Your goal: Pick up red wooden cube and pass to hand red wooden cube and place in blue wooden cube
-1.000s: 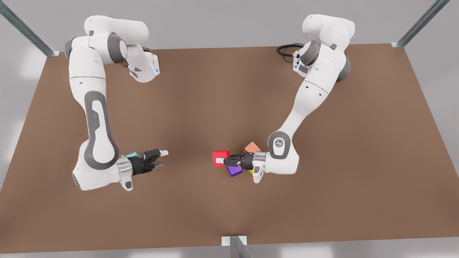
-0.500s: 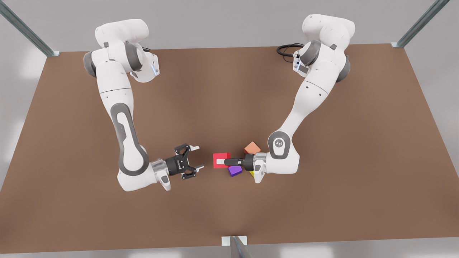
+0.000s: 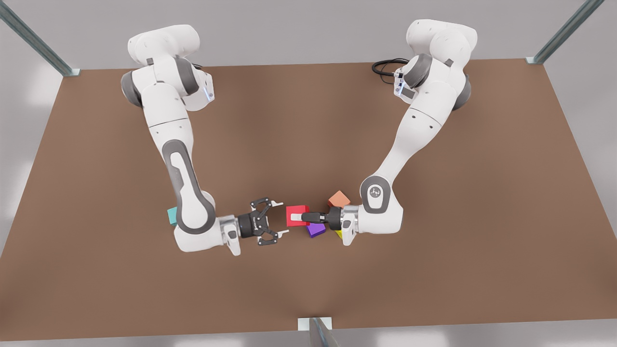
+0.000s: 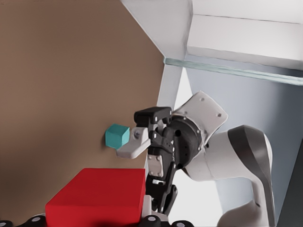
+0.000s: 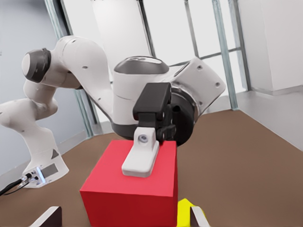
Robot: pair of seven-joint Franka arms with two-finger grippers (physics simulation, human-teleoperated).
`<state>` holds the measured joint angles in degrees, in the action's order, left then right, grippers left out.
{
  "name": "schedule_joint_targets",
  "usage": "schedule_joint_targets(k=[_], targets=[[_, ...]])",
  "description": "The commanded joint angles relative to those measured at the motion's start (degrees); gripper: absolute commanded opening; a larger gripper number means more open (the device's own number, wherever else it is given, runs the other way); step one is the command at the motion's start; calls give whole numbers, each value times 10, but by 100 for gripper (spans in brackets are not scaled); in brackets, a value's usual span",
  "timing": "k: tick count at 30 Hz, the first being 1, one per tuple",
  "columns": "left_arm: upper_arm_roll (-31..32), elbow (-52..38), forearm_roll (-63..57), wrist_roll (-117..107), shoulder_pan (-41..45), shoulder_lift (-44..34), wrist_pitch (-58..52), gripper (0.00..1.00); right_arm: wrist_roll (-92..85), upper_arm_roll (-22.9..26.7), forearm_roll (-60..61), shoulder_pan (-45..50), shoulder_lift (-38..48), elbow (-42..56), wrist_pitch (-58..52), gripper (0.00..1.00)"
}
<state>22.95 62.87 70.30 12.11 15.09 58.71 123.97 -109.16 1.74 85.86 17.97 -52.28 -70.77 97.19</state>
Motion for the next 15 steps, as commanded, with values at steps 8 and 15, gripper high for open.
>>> schedule_joint_targets(k=[8,15], targets=[[1,0,10,44,-2,0,7,66,-153,0,39,17,-5,-1,12,100],[1,0,10,44,-2,0,12,66,-142,-1,56,32,-28,0,20,100]])
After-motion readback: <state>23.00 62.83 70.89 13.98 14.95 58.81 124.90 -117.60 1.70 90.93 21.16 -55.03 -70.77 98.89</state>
